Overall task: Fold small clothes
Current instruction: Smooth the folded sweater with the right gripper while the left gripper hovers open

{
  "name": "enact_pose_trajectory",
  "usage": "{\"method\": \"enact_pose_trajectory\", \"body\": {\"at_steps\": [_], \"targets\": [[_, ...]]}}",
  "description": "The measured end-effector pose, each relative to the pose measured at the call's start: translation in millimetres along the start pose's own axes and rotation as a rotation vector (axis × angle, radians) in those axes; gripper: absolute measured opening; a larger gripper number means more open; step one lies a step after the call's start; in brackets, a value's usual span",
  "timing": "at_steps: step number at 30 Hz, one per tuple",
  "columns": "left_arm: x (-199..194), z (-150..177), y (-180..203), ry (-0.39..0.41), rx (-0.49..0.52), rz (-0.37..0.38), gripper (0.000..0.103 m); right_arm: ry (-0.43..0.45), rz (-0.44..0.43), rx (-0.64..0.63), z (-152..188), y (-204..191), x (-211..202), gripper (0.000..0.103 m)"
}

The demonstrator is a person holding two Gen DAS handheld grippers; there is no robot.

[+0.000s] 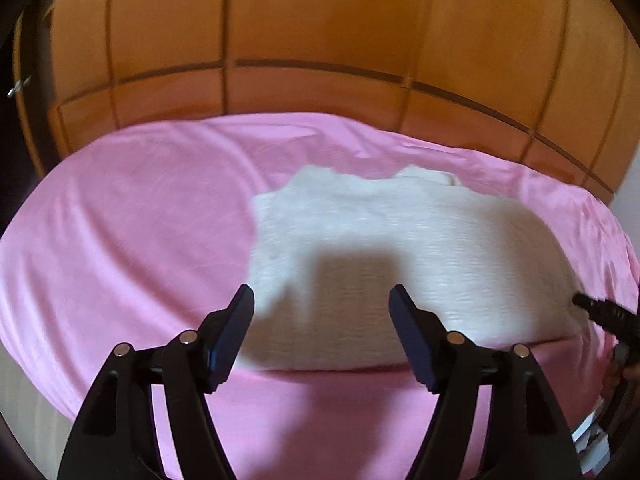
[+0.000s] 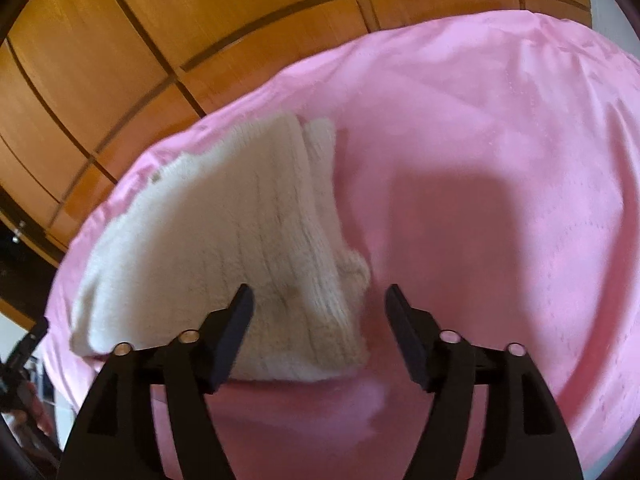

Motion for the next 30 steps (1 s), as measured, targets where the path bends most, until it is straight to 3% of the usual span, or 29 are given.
{"method": "enact_pose_trajectory", "body": {"at_steps": [10, 18, 23, 26, 30], "targets": [[0, -4, 64, 0.002, 0.131, 0.050, 0.072, -0.032, -0.102, 0.062, -21, 21, 30, 0.077], [15, 2, 100, -0.040, 0.199, 0.084, 0.072, -0.042, -0.216, 0.086, -15, 22, 25, 0.077], [39, 9, 114, -0.109, 0.202, 0.125, 0.072, -0.083, -0.284, 0.102, -8, 13, 33, 0.077], [55, 13, 115, -0.172, 0.166, 0.146, 0.064, -0.083, -0.287, 0.133, -11, 10, 37, 0.075], [48, 10, 120, -0.131, 0.179, 0.170, 0.064, -0.089, -0.297, 0.169, -10, 13, 38, 0.066]]}}
Point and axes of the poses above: each gripper's, at about its wrist camera, not at the fingertips, and x roughly the way its jaws point, y to its right, z to its underside, the point moved 4 cm from there along x, roughly the way its jaws point, and after that the axes turned 6 degrees about -z, right-handed, at the moved point
